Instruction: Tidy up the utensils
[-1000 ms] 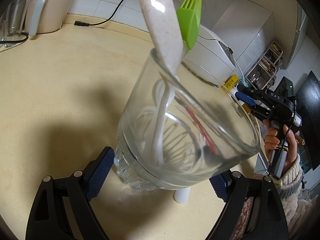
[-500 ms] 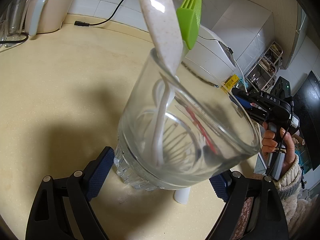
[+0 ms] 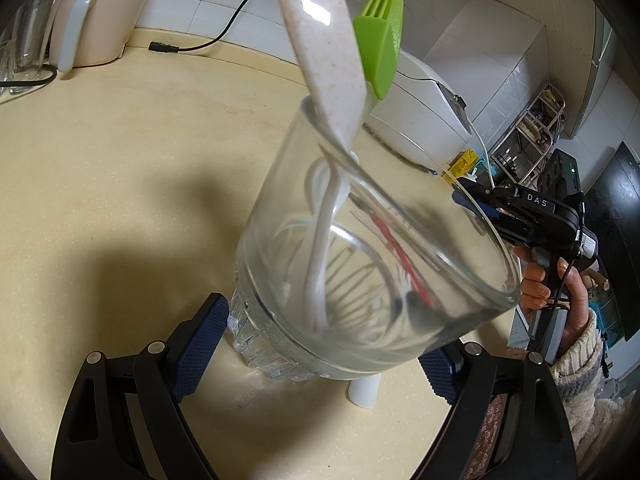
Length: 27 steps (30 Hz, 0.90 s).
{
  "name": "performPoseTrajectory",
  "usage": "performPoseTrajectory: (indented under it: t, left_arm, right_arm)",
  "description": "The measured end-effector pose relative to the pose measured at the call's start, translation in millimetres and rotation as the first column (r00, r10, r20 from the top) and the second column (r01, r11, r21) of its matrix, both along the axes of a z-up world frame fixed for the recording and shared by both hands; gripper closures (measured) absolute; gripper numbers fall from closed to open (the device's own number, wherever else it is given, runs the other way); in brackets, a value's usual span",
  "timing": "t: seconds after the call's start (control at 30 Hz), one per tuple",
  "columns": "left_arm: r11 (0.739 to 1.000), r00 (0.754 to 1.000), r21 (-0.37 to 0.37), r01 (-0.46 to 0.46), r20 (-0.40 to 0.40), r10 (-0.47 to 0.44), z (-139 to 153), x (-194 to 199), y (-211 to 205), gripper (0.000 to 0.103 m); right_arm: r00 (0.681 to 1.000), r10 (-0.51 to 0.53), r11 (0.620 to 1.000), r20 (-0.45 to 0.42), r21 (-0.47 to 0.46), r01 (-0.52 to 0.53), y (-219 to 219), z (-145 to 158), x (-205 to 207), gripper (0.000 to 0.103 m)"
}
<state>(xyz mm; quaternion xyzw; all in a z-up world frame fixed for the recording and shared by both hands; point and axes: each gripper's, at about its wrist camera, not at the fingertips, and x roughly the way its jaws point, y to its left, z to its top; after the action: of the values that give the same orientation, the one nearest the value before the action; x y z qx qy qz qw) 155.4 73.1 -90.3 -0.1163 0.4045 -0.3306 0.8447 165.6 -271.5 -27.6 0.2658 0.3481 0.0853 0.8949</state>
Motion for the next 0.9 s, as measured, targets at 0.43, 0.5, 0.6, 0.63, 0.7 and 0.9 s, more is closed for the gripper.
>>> performPoseTrajectory:
  t: [0.43,0.5,0.6,0.63,0.7,0.9]
  left_arm:
    - [1.0,1.0,-0.004,0.0,-0.001,0.0,0.9,-1.1,-2.4,0.012]
    - [1.0,1.0,-0.004,0.0,-0.001,0.0,1.0,-1.4,-3.4,0.012]
    - [1.0,1.0,-0.004,0.0,-0.001,0.0,0.9,-1.1,-2.6,0.012]
    - [1.0,1.0,-0.004,0.0,-0.001,0.0,0.9,-1.1,-2.6,0.012]
    - [1.0,1.0,-0.004,0.0,-0.001,0.0,0.8,-1.0,-2.5,0.012]
    - [1.0,1.0,-0.004,0.0,-0.001,0.0,0.9,-1.2,-3.0,0.012]
  right_arm:
    - [0.959,0.28,0.957,0.047,-0.089,-0.275,60.6,7.4,59.1,0.077]
    - [0.954,0.296,0.95,0.046,-0.12,-0.289,70.0,5.1,68.6,0.077]
    - [0.946,0.321,0.931,0.041,-0.197,-0.307,82.2,2.2,80.2,0.077]
    - [0.945,0.325,0.924,0.036,-0.226,-0.309,85.7,1.0,83.8,0.077]
    - [0.944,0.329,0.903,0.014,-0.298,-0.31,94.1,-4.6,93.6,0.077]
    - [0.927,0.363,0.866,-0.092,-0.332,-0.373,102.4,-31.8,113.5,0.077]
